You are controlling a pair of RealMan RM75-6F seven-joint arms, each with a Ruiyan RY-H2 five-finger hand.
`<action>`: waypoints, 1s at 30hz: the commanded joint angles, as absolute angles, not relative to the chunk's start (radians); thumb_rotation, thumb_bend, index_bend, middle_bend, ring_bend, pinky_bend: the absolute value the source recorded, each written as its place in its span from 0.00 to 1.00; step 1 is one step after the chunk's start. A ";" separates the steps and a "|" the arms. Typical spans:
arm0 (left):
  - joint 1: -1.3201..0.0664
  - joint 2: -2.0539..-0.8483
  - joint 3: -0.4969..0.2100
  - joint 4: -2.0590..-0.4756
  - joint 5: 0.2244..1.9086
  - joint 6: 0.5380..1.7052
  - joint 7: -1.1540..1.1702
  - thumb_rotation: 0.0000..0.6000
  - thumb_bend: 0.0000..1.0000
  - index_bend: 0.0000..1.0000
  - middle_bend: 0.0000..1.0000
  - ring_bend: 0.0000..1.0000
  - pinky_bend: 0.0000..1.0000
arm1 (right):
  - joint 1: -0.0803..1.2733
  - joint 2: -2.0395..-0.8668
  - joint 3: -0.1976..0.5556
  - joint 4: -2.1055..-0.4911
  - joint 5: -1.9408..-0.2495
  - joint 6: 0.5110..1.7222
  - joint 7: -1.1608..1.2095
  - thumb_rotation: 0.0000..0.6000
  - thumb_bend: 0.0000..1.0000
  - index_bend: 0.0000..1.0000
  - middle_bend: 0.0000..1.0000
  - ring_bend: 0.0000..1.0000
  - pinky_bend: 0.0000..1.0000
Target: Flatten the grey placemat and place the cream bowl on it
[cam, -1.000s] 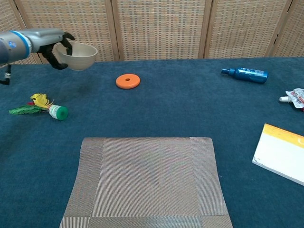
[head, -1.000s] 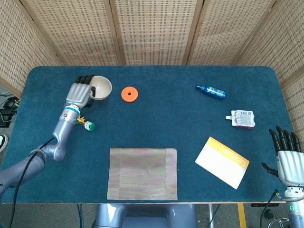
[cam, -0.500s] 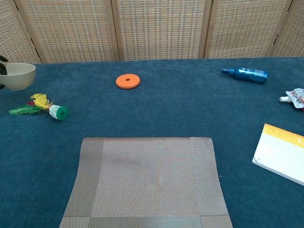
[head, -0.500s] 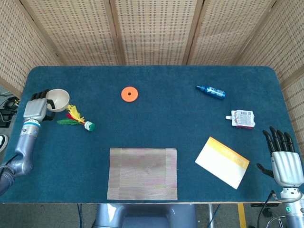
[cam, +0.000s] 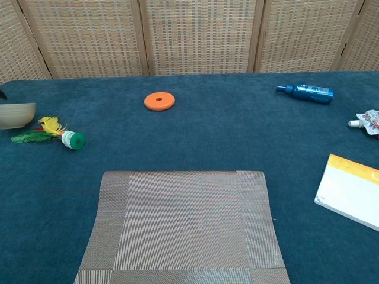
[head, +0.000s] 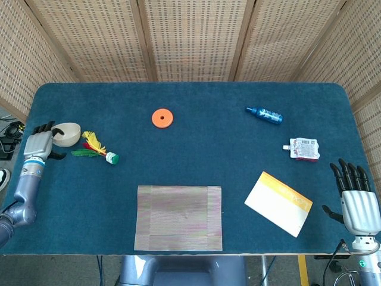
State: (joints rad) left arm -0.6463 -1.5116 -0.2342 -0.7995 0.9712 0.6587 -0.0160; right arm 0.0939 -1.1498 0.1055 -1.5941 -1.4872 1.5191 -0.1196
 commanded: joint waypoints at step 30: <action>-0.527 -1.274 0.161 -1.475 1.941 1.161 -0.243 1.00 0.02 0.40 0.00 0.00 0.00 | 0.102 -1.158 0.112 -1.574 -1.464 1.499 -0.121 1.00 0.00 0.05 0.00 0.00 0.00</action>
